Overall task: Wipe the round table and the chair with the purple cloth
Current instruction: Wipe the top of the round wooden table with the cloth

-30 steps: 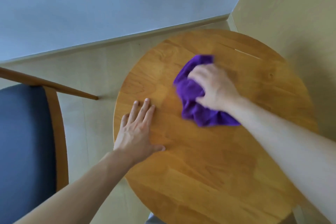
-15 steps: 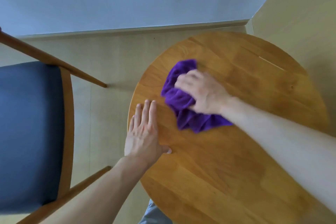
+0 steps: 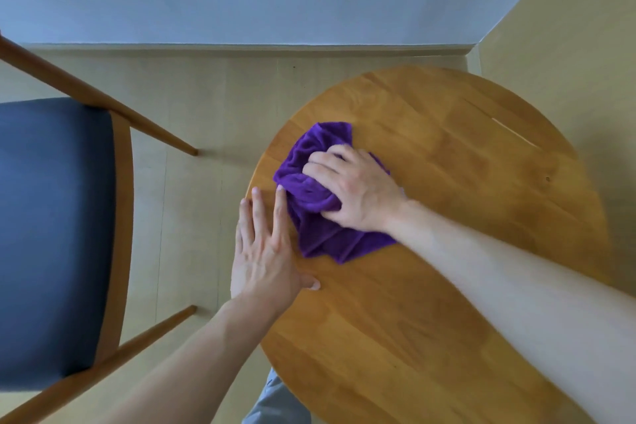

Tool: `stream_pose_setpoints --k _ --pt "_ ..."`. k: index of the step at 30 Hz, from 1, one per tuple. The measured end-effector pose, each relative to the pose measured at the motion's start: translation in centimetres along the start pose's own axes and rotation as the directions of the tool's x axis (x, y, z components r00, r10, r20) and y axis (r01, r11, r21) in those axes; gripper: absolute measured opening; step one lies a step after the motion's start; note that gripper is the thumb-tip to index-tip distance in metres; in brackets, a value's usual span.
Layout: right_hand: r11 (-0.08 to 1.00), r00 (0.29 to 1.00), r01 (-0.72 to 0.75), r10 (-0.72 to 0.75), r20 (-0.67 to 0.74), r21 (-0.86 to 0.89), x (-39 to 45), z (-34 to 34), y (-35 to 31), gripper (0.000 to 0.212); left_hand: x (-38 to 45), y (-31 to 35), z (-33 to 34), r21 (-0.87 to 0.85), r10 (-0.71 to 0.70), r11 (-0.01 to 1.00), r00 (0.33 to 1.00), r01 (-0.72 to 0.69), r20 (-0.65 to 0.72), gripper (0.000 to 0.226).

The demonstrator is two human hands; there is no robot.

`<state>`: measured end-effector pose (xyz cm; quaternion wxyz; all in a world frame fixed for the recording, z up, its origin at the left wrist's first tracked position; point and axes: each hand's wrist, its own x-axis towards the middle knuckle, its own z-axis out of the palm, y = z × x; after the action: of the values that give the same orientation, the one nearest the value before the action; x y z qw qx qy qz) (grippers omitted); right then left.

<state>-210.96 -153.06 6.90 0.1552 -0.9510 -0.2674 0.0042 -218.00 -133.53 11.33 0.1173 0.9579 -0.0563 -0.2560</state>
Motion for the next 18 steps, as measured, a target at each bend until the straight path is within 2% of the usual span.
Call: stream_pose_setpoints --k 1,2,3,4,6,7,8,9,10,12,13,16,17,18 --pt "1.000 1.000 -0.004 0.004 0.003 -0.020 0.2 -0.3 1.7 0.069 0.0 0.0 0.0 0.000 -0.006 1.000 1.000 0.006 0.014 0.162" --pt "0.996 0.996 -0.087 0.087 -0.027 -0.015 0.5 -0.7 3.2 0.071 0.1 0.1 -0.1 0.011 -0.007 1.000 1.000 0.006 0.029 0.161" --pt "0.970 0.966 -0.242 0.243 -0.085 0.021 0.8 -0.9 4.2 0.070 0.3 0.1 -0.2 0.026 -0.009 1.000 0.999 0.008 0.045 0.158" --pt "0.904 0.891 -0.423 0.427 -0.155 0.062 1.4 -1.0 4.4 0.067 0.4 0.2 -0.2 0.040 -0.016 0.999 0.998 0.014 0.060 0.157" --pt "0.673 0.639 -0.731 0.733 -0.234 0.111 3.2 -0.7 2.7 0.062 0.5 0.4 -0.4 0.051 -0.032 0.998 0.997 0.028 0.076 0.154" --pt "0.578 0.542 -0.810 0.803 -0.248 0.101 4.2 -0.5 1.1 0.062 0.6 0.5 -0.4 0.050 -0.037 0.998 0.996 0.033 0.079 0.154" --pt "0.545 0.511 -0.834 0.821 -0.253 0.083 4.9 -0.4 -0.4 0.062 0.5 0.6 -0.4 0.051 -0.041 0.998 0.996 0.037 0.083 0.153" --pt "0.587 0.556 -0.807 0.791 -0.253 0.060 5.3 -0.2 -1.8 0.062 0.5 0.7 -0.4 0.057 -0.045 0.998 0.995 0.040 0.087 0.152" --pt "0.685 0.661 -0.727 0.714 -0.233 0.037 5.2 0.2 -2.9 0.063 0.5 0.9 -0.5 0.068 -0.049 0.997 0.995 0.043 0.090 0.151" --pt "0.891 0.880 -0.455 0.448 -0.158 -0.008 4.0 1.4 -4.5 0.067 0.5 1.0 -0.4 0.086 -0.055 0.995 0.994 0.047 0.093 0.147" --pt "0.948 0.940 -0.318 0.314 -0.130 -0.007 3.4 1.8 -4.6 0.068 0.6 1.0 -0.3 0.088 -0.056 0.995 0.994 0.048 0.095 0.145" --pt "0.998 0.997 -0.063 0.062 -0.040 -0.026 3.4 1.1 -1.7 0.070 0.3 0.9 -0.2 0.106 -0.059 0.993 0.992 0.047 0.107 0.146" --pt "0.998 0.999 -0.041 0.041 -0.005 -0.052 3.9 0.6 -0.2 0.072 0.3 0.9 -0.4 0.118 -0.058 0.992 0.992 0.045 0.114 0.147" --pt "0.995 0.997 -0.083 0.083 -0.002 -0.059 4.3 -0.1 1.6 0.072 0.4 1.1 -0.6 0.133 -0.060 0.990 0.990 0.043 0.126 0.147"
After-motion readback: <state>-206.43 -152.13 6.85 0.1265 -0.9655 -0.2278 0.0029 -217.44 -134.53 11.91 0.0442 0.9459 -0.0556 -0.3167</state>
